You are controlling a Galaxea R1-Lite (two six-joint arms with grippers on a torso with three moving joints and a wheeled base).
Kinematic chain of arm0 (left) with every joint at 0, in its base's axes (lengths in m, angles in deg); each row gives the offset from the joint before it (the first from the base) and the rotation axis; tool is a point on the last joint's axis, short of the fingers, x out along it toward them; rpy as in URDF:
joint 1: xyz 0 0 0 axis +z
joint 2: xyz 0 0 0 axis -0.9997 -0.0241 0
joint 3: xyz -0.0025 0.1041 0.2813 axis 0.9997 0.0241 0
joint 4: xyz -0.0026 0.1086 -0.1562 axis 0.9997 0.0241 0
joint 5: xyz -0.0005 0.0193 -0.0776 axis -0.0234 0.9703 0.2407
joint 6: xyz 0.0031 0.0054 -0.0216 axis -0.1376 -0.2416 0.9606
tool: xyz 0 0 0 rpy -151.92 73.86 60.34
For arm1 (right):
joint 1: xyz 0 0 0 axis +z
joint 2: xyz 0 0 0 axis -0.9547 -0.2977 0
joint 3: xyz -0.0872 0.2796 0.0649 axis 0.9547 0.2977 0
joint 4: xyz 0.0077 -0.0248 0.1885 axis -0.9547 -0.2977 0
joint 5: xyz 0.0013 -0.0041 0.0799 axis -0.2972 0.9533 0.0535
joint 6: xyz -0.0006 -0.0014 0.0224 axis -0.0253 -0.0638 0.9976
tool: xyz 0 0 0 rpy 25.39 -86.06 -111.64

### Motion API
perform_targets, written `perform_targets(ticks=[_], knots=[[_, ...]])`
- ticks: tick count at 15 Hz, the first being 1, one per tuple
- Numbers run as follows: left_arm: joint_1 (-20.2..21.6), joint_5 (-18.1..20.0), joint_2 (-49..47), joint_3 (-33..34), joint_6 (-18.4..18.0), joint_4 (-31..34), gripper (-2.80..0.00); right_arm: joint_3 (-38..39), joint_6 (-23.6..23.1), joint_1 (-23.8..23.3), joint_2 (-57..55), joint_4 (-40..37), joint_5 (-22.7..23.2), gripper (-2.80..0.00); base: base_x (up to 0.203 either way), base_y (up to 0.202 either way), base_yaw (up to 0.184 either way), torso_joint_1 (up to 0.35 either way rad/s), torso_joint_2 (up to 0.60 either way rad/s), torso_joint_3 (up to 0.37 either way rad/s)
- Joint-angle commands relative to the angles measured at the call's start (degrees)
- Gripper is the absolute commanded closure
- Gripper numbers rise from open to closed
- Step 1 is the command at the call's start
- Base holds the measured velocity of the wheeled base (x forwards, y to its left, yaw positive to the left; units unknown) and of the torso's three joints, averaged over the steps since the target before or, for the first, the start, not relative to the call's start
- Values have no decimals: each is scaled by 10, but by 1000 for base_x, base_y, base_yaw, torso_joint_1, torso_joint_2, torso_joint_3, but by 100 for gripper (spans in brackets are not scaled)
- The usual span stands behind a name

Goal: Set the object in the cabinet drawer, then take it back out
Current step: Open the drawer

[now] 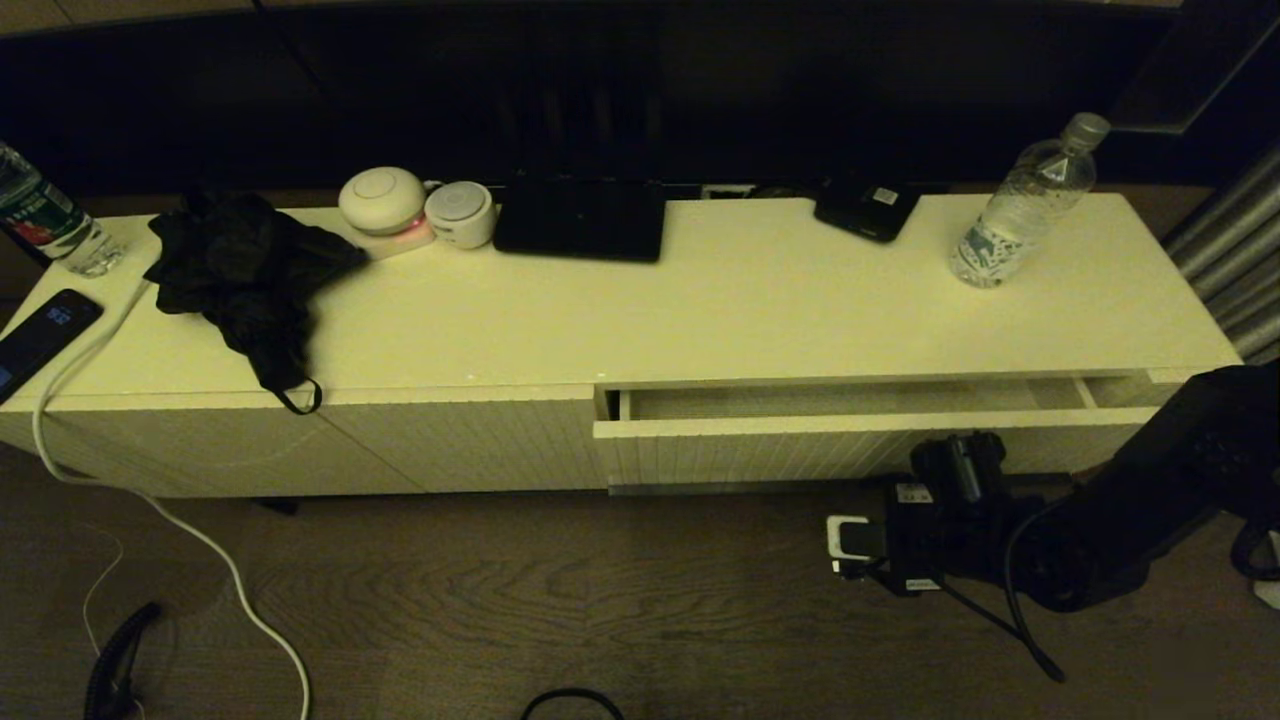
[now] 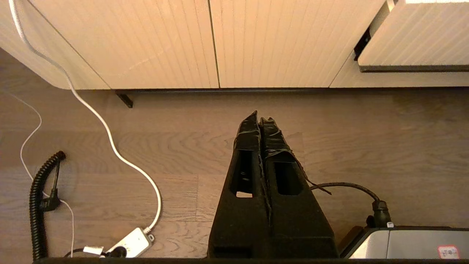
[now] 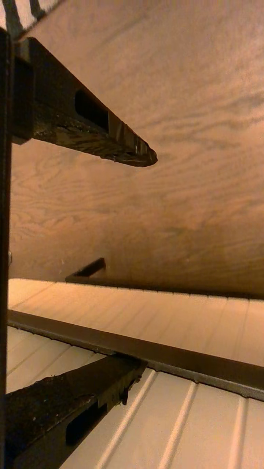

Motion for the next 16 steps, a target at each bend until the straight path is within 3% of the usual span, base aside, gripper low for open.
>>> perform_targets(ticks=[1, 12, 16], knots=[[0, 0, 1, 1, 0, 0, 0, 29, -4, 4, 12, 0, 1, -280, 0, 0, 0, 0, 0, 0], [0, 0, 1, 1, 0, 0, 0, 167, 40, 46, 170, -18, 0, -280, 0, 0, 0, 0, 0, 0], [0, 0, 1, 1, 0, 0, 0, 183, 52, 56, 293, -91, -2, -280, 0, 0, 0, 0, 0, 0]])
